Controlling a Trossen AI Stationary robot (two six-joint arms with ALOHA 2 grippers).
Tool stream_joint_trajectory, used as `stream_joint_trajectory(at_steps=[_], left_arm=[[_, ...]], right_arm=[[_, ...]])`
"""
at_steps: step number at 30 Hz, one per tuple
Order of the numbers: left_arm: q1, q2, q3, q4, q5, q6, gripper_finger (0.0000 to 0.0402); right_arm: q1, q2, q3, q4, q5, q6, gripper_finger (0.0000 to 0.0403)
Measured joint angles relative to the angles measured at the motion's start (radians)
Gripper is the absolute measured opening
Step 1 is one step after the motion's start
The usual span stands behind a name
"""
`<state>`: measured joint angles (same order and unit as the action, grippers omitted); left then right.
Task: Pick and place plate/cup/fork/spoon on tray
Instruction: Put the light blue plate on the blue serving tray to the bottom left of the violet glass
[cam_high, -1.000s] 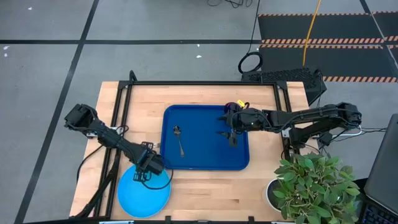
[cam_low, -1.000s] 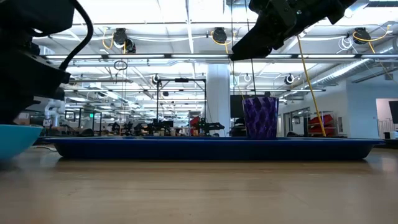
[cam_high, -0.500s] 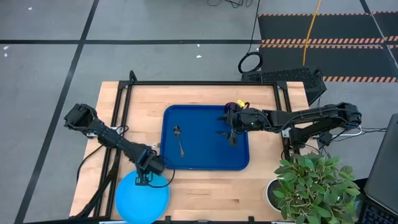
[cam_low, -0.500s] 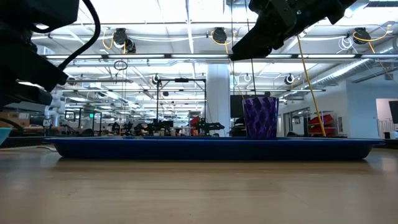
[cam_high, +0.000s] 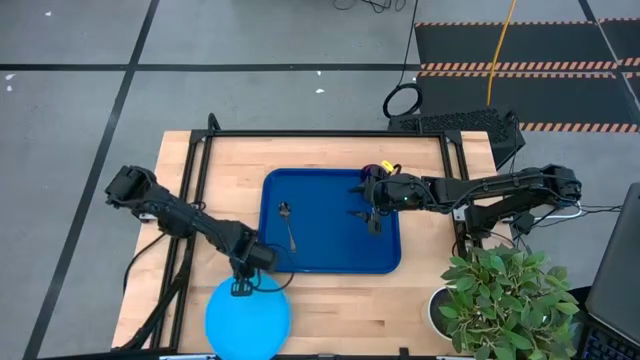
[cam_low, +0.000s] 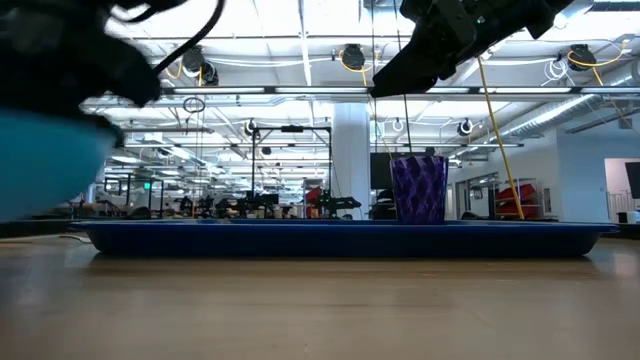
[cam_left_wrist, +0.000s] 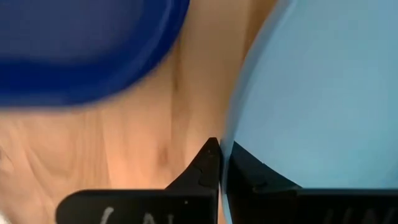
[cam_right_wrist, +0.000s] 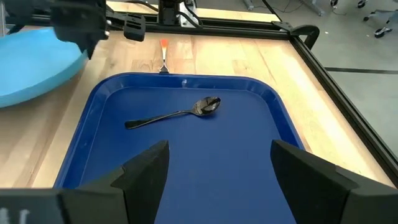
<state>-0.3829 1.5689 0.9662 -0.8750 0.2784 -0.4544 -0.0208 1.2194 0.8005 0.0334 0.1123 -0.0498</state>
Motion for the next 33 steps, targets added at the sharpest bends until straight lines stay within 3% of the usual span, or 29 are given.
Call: stream_joint_trajectory(at_steps=[9, 13, 23, 27, 33], left_arm=[[0.189, -0.065, 0.186, -0.052, -0.058, 0.151, 0.0004], [0.328, -0.067, 0.256, -0.127, -0.118, 0.222, 0.0004], [0.701, -0.064, 0.302, -0.107, -0.101, 0.247, 0.0004], [0.755, -0.063, 0.302, -0.105, -0.097, 0.208, 0.0004], [0.735, -0.047, 0.302, -0.052, -0.104, 0.172, 0.0004]], right_arm=[[0.0, 0.0, 0.0, 0.0, 0.0, -0.013, 0.0272], [0.0, 0.0, 0.0, 0.0, -0.001, -0.016, 0.0272], [0.0, -0.05, 0.001, -0.016, -0.004, -0.022, 0.0272], [0.0, -0.091, 0.001, -0.025, -0.004, -0.019, 0.0272], [0.0, -0.113, 0.001, -0.039, -0.004, 0.008, 0.0272]])
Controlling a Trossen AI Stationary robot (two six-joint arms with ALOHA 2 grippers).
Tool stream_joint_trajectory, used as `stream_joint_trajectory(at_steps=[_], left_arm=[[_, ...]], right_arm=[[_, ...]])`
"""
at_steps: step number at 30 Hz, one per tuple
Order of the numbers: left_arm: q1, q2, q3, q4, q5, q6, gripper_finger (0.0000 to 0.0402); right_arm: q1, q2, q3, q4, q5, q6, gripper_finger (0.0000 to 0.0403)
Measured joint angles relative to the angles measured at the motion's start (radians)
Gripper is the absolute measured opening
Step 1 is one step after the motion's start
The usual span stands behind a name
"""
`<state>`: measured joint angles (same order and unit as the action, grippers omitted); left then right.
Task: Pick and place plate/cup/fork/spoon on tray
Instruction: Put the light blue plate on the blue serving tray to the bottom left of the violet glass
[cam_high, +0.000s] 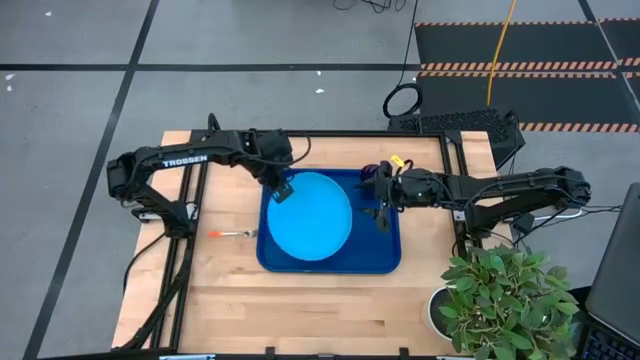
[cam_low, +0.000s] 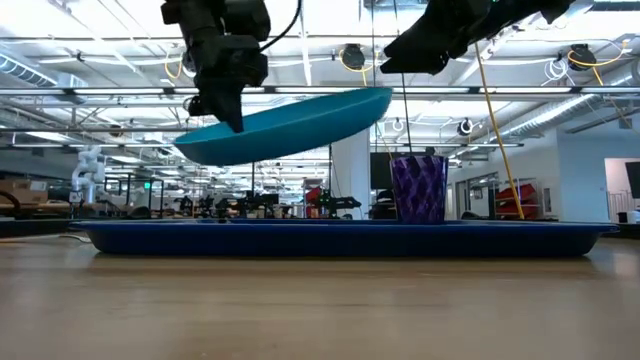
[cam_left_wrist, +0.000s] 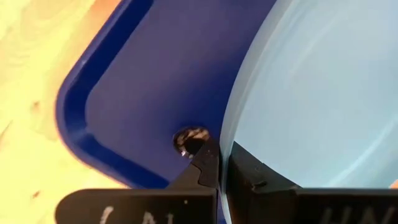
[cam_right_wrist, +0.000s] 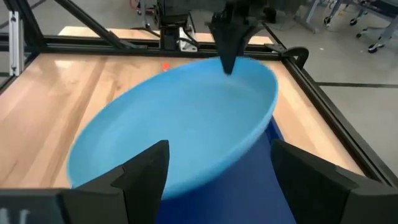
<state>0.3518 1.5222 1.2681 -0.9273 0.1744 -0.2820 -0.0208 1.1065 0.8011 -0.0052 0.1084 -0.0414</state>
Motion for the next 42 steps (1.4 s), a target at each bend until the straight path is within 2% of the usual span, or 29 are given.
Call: stream_joint_trajectory(at_steps=[8, 18, 23, 29, 34, 42], left_arm=[[-0.038, 0.162, 0.009, 0.014, 0.0, 0.012, 0.0004], [-0.035, 0.333, 0.216, -0.007, -0.008, 0.066, 0.0004], [-0.039, 0.41, 0.257, -0.061, -0.009, 0.084, 0.0004], [-0.04, 0.438, 0.258, -0.043, -0.016, 0.121, 0.0032], [-0.039, 0.429, 0.258, 0.041, -0.02, 0.171, 0.0059], [-0.04, 0.418, 0.262, 0.046, -0.019, 0.251, 0.0065]], right_arm=[[0.0, 0.0, 0.0, -0.002, 0.0, 0.003, 0.0272], [0.001, 0.0, 0.0, -0.027, 0.0, 0.003, 0.0272], [0.001, 0.0, 0.0, -0.047, 0.0, 0.014, 0.0272], [0.002, 0.0, 0.0, -0.079, -0.004, 0.037, 0.0272], [0.003, 0.0, 0.0, -0.091, -0.004, 0.066, 0.0272], [0.003, 0.001, 0.0, -0.188, -0.005, 0.149, 0.0272]])
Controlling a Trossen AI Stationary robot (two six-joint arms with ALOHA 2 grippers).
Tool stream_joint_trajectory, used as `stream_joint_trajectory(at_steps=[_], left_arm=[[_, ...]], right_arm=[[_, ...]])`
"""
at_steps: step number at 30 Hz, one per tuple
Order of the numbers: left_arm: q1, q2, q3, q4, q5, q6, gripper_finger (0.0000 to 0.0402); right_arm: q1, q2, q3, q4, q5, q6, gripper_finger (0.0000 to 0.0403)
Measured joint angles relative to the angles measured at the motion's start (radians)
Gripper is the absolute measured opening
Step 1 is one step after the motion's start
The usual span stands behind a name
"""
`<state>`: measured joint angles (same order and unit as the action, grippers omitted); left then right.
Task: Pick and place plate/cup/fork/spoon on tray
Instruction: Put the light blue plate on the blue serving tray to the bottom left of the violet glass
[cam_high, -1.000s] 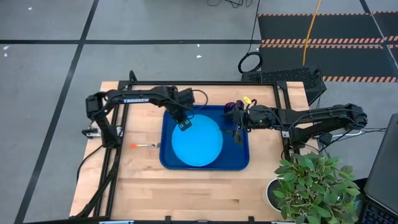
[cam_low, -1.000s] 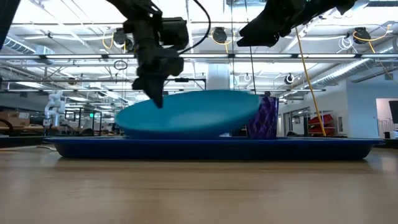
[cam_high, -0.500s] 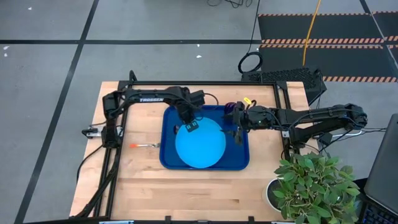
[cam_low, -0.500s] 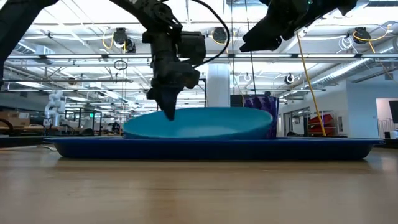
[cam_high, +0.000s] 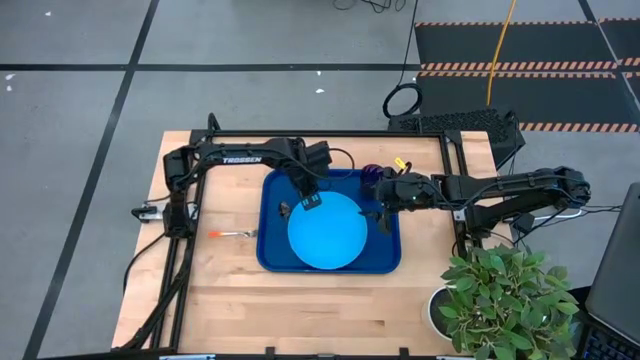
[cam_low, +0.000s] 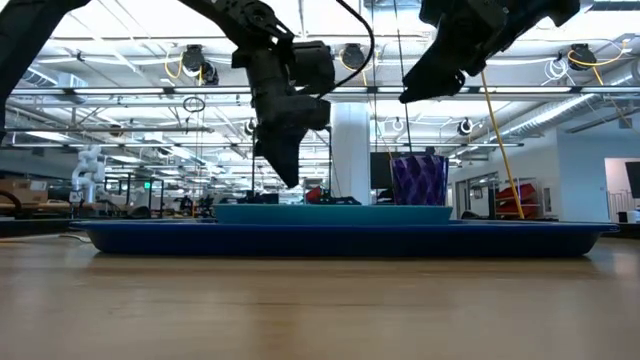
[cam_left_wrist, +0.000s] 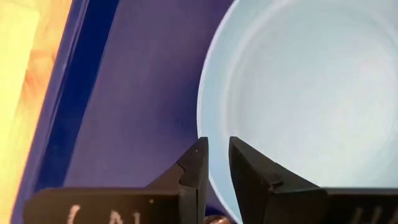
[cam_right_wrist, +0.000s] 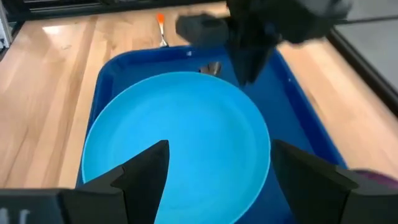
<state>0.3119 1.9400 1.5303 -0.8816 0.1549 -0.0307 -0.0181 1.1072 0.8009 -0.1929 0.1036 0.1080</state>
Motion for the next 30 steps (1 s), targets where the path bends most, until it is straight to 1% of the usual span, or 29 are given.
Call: stream_joint_trajectory(at_steps=[5, 9, 11, 14, 17, 20, 24, 27, 30], left_arm=[[-0.003, -0.084, 0.0, -0.058, 0.0, 0.097, 0.0066], [-0.036, -0.183, 0.0, -0.15, -0.018, 0.116, 0.0066], [-0.071, -0.233, -0.001, -0.186, -0.054, 0.115, 0.0066], [-0.135, -0.297, -0.027, -0.203, -0.134, 0.122, 0.0067], [-0.193, -0.354, -0.074, -0.216, -0.214, 0.15, 0.0067], [-0.228, -0.412, -0.153, -0.205, -0.265, 0.15, 0.0067], [-0.253, -0.501, -0.315, -0.076, -0.27, 0.102, 0.0067], [-0.268, -0.576, -0.449, 0.064, -0.27, 0.089, 0.0067], [-0.277, -0.647, -0.559, 0.192, -0.271, 0.059, 0.0067]], right_arm=[[0.006, 0.0, 0.0, -0.029, 0.0, 0.03, 0.0272], [0.033, 0.002, 0.0, -0.035, -0.003, 0.012, 0.0272], [0.046, 0.007, 0.0, -0.054, -0.004, -0.007, 0.0272], [0.061, 0.024, 0.0, -0.091, -0.002, -0.03, 0.0272], [0.079, 0.053, -0.001, -0.151, 0.001, -0.027, 0.0272], [0.096, 0.095, -0.001, -0.179, 0.003, -0.011, 0.0272], [0.106, 0.163, -0.001, -0.174, 0.03, 0.038, 0.0272], [0.105, 0.213, -0.001, -0.163, 0.031, 0.035, 0.0272], [0.105, 0.254, -0.001, -0.087, 0.025, 0.002, 0.0272]])
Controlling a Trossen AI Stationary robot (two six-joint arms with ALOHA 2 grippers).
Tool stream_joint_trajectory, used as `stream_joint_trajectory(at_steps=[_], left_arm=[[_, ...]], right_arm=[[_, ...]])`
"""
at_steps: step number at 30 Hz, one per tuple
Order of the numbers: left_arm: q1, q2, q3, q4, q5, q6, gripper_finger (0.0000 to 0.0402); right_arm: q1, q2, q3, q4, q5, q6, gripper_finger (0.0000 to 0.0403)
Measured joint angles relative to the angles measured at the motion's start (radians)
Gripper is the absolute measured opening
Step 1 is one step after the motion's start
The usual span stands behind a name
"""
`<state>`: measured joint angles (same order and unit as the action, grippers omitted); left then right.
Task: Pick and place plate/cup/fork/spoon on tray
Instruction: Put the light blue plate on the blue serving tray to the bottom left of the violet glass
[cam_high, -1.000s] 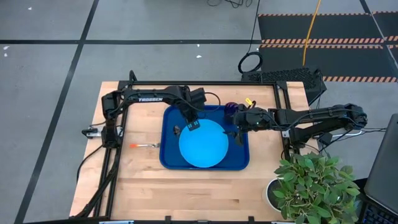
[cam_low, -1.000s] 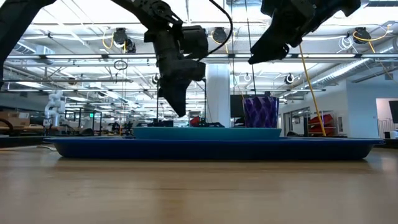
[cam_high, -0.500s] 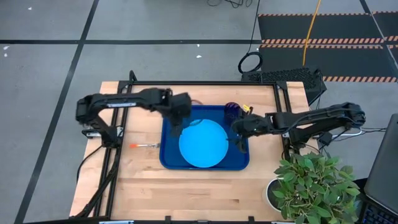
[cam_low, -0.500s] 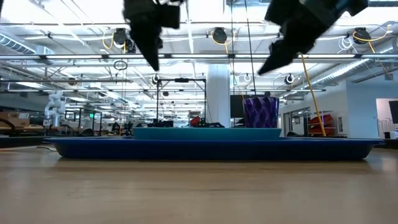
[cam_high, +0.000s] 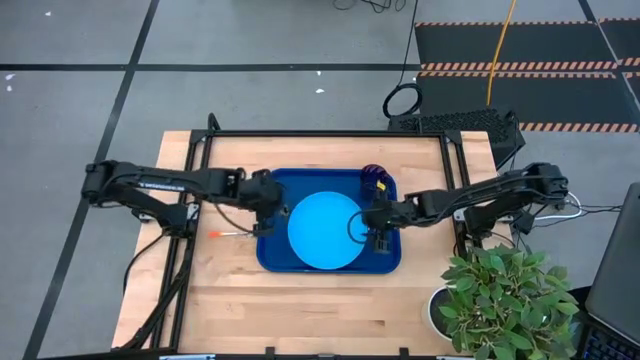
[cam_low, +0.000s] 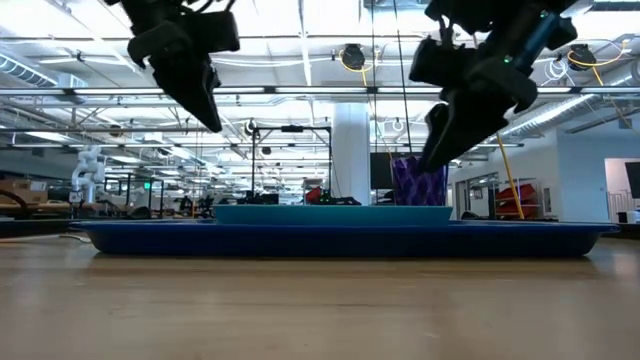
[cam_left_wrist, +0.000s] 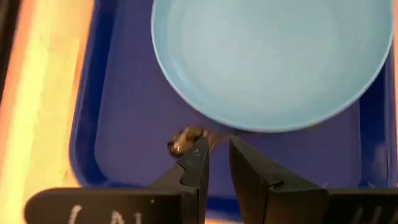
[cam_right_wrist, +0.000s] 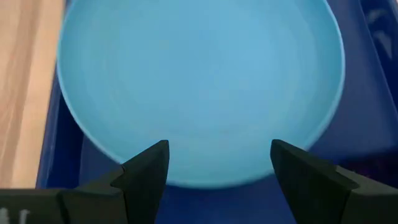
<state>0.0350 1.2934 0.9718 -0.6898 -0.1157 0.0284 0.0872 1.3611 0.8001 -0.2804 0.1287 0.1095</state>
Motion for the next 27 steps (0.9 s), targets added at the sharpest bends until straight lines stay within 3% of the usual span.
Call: stream_joint_trajectory(at_steps=[10, 20, 27], left_arm=[[-0.059, -0.149, -0.175, 0.204, -0.033, -0.092, 0.0067], [-0.117, -0.165, -0.319, 0.361, -0.046, -0.144, 0.0067], [-0.124, -0.165, -0.344, 0.41, -0.052, -0.165, 0.0067]], right_arm=[[0.0, 0.099, 0.0, 0.075, 0.031, -0.02, 0.0272], [0.0, 0.139, 0.0, 0.072, 0.08, -0.02, 0.0272], [0.0, 0.139, 0.0, 0.044, 0.08, -0.026, 0.0272]])
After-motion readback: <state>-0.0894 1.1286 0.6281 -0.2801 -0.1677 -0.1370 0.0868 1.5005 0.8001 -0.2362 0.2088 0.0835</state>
